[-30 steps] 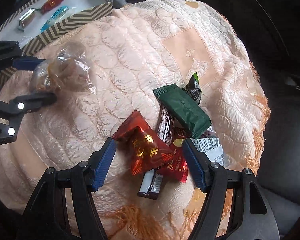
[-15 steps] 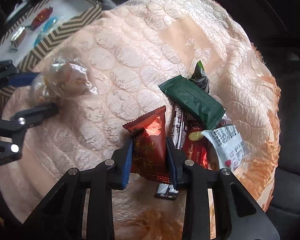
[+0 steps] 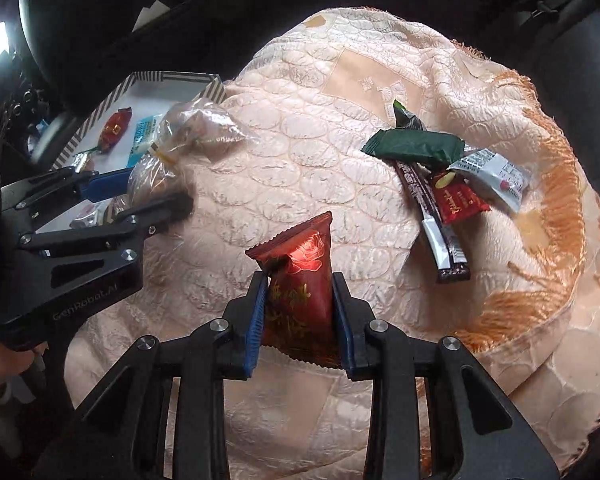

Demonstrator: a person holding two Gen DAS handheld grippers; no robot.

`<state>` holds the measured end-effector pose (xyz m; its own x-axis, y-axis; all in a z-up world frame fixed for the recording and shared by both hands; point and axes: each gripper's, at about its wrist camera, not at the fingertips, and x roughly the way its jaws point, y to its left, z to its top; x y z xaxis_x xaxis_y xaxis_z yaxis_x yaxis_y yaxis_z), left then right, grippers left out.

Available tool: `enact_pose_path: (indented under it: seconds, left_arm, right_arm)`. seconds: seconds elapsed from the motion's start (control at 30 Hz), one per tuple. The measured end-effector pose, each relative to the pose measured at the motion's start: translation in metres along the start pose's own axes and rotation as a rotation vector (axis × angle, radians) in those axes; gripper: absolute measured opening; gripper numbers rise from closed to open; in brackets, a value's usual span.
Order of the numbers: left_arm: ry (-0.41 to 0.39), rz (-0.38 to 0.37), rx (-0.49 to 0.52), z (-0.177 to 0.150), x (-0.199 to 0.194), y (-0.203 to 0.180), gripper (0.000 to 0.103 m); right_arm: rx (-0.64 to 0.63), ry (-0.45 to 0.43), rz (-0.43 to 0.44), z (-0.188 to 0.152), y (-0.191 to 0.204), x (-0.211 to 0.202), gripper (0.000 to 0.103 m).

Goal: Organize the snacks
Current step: 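Carry the nut bag and red cake over the white tray with both grippers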

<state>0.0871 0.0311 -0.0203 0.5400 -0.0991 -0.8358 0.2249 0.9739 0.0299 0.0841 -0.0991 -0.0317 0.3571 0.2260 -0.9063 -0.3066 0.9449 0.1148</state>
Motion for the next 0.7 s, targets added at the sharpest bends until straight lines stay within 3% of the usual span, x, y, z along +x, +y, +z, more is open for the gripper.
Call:
enact_pose_path:
  seconds: [0.33,0.7]
  left_arm:
    - [-0.033,0.031,0.000,-0.001,-0.018,0.013,0.050]
    - [-0.047,0.056,-0.027,-0.003,-0.026,0.036,0.050]
  right_arm:
    - [0.051,-0.044,0.043,-0.009,0.019,-0.005,0.030]
    - [0.059,-0.073,0.052,0.003,0.040,-0.004,0.030]
